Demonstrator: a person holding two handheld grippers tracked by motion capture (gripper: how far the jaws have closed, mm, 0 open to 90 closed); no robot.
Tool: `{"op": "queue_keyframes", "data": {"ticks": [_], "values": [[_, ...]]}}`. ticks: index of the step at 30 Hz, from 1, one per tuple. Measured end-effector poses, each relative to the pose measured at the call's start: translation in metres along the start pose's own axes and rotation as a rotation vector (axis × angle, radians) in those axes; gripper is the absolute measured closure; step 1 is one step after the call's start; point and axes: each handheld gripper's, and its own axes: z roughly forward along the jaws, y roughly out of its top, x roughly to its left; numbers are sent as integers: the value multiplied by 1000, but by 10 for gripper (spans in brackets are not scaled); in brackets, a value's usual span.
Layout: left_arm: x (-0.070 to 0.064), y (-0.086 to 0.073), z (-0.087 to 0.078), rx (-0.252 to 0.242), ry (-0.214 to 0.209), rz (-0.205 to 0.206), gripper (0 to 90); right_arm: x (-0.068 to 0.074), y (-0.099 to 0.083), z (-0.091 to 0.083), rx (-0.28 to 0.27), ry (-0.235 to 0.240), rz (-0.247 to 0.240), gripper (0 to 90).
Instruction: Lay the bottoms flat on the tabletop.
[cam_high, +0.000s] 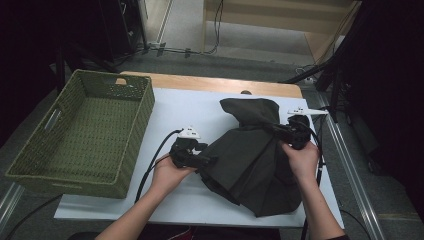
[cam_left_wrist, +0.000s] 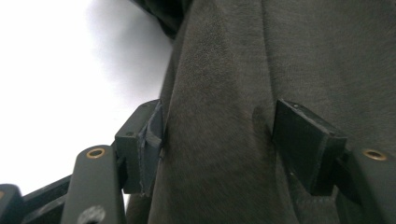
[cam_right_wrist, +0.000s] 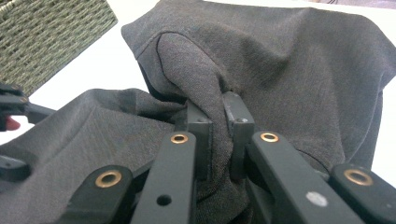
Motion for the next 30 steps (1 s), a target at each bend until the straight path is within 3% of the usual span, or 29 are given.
{"op": "queue_keyframes", "data": {"ticks": [4,6,10,12,18,24,30], "values": [[0,-5,14,52,-60,-43,438,-1,-2,2,5,-1,5,818],[-2,-7,20,74,-72,-47,530,-1,-2,3,7,-1,4,818],[-10,-9,22,86,-92,-35,751,1,-3,6,10,-6,-6,817],[-19,-7,16,95,-85,4,835,1,-3,7,8,-4,-3,816],[-48,-1,-7,81,-150,28,859,6,-3,12,5,3,-8,817],[-69,0,-28,53,-133,72,860,21,2,22,-1,38,-21,817],[-74,-3,-57,-1,-156,21,860,47,9,42,11,85,-57,818]]}}
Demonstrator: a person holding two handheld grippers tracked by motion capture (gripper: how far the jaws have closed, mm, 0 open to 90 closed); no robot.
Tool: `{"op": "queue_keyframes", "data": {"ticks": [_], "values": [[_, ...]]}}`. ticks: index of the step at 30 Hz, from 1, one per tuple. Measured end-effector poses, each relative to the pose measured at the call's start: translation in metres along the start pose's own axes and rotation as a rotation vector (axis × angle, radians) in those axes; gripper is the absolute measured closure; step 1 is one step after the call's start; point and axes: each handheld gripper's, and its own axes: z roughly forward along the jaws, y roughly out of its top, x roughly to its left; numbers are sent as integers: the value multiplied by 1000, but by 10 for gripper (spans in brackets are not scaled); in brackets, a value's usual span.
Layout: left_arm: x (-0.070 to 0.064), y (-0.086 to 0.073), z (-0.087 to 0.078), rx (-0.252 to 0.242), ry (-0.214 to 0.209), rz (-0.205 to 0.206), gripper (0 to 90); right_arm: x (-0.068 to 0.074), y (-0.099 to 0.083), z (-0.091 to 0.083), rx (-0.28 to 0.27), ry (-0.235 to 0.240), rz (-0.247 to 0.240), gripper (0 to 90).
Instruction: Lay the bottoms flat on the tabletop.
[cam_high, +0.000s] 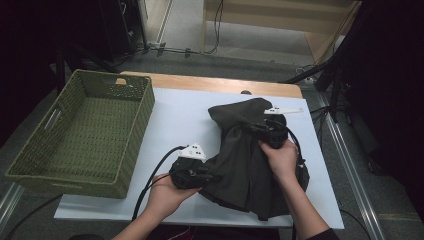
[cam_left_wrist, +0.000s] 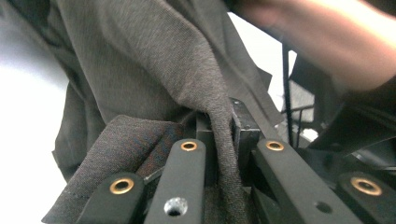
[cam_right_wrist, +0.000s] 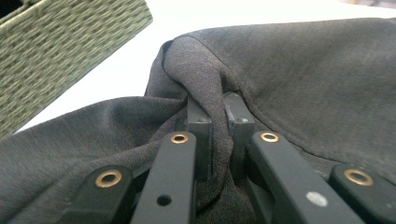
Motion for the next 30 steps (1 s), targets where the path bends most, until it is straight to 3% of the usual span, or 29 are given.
{"op": "queue_keyframes", "data": {"ticks": [2,4,7,10,17,21,24,27,30], "values": [[-1,-4,-7,-16,-3,-24,858,9,2,8,-3,32,-7,818],[-1,-10,-9,-14,19,-38,832,17,1,19,13,70,-10,817],[8,-15,-7,5,24,-73,764,25,-5,39,81,43,-53,817],[13,-15,-10,1,33,-82,676,21,-14,57,140,56,-27,815],[22,-11,-24,-35,66,-91,515,15,-26,77,230,37,-34,796],[26,-11,-29,-41,107,-90,443,15,-24,72,222,40,-42,735],[31,-10,-28,-18,139,-89,413,15,-21,62,214,44,-41,637],[39,-12,-24,9,178,-90,410,14,-16,47,174,40,-45,535],[47,-13,-20,21,184,-103,406,8,-13,28,139,37,-51,490]]}}
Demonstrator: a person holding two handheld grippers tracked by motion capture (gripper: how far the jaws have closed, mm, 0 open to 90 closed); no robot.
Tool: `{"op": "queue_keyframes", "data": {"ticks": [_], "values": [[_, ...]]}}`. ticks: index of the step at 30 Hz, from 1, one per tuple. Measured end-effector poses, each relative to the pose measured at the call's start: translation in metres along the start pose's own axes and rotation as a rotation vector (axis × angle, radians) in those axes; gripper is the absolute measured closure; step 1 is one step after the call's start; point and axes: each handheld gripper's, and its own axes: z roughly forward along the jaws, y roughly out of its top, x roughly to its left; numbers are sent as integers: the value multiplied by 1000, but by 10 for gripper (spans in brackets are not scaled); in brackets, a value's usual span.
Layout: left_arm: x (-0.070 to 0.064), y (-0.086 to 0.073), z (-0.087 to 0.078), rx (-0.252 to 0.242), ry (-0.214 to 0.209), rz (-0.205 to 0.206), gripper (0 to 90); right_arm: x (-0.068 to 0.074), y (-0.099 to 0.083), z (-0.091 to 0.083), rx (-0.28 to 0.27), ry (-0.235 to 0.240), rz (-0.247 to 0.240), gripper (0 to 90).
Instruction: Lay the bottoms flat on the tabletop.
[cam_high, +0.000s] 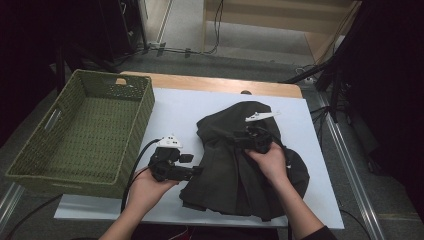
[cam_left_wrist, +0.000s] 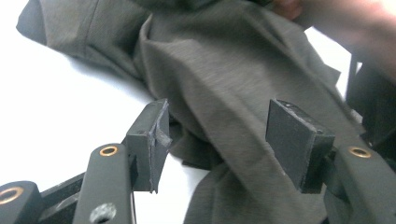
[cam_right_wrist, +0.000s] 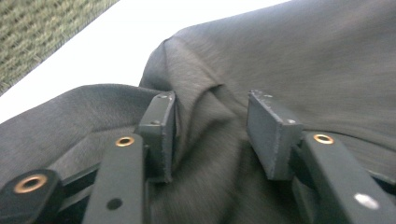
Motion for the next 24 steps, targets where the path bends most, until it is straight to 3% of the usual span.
{"op": "queue_keyframes", "data": {"ticks": [4,9,14,24], "values": [[8,1,6,4,15,-9,385,-14,-7,-26,-43,-8,24,467],[19,3,11,12,32,-9,366,-41,-23,-57,-75,-76,79,466],[29,10,10,8,63,-10,350,-60,-38,-80,-102,-125,92,466],[49,16,26,20,105,-16,351,-78,-59,-98,-108,-196,141,442]]}}
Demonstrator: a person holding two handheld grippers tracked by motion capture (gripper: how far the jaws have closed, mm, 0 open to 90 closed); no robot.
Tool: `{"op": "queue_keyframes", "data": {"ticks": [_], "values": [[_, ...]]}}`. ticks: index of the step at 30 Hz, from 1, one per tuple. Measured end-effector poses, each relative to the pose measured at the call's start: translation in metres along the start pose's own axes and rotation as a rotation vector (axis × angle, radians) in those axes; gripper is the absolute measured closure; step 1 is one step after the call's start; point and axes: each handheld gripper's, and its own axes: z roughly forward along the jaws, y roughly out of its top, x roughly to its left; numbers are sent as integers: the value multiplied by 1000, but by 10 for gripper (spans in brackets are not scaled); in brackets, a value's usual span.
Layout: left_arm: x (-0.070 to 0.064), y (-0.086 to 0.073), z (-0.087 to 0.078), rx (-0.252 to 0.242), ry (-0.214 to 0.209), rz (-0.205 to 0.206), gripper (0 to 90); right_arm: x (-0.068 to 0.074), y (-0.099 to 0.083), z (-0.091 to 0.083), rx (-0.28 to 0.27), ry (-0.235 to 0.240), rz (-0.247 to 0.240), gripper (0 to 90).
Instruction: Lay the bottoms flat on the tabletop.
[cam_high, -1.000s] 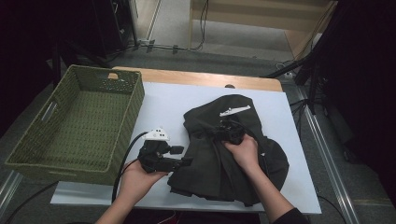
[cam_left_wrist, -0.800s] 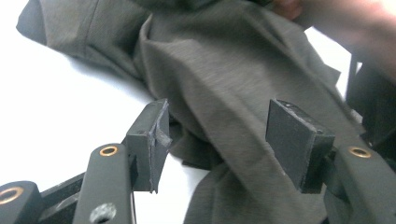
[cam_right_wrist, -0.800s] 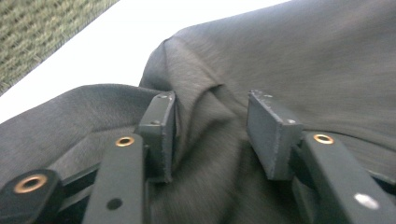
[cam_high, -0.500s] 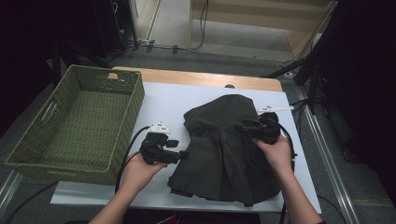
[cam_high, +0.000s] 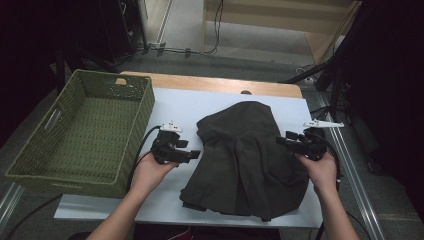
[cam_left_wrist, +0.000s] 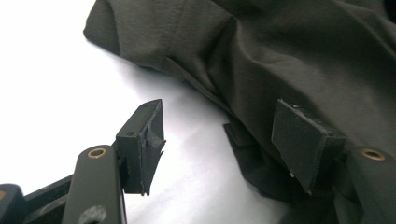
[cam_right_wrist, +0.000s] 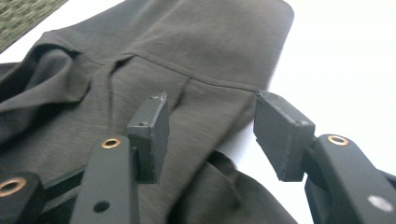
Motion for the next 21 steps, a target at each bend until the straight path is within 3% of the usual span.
{"op": "queue_keyframes", "data": {"ticks": [7,12,17,21], "values": [[8,9,9,3,29,4,353,-14,-12,-5,11,-67,-1,448],[12,16,18,3,38,4,353,-23,-17,3,13,-84,31,441],[16,23,25,10,60,12,353,-26,-16,10,15,-107,22,441],[20,29,32,4,68,17,353,-30,-14,15,10,-132,41,413]]}}
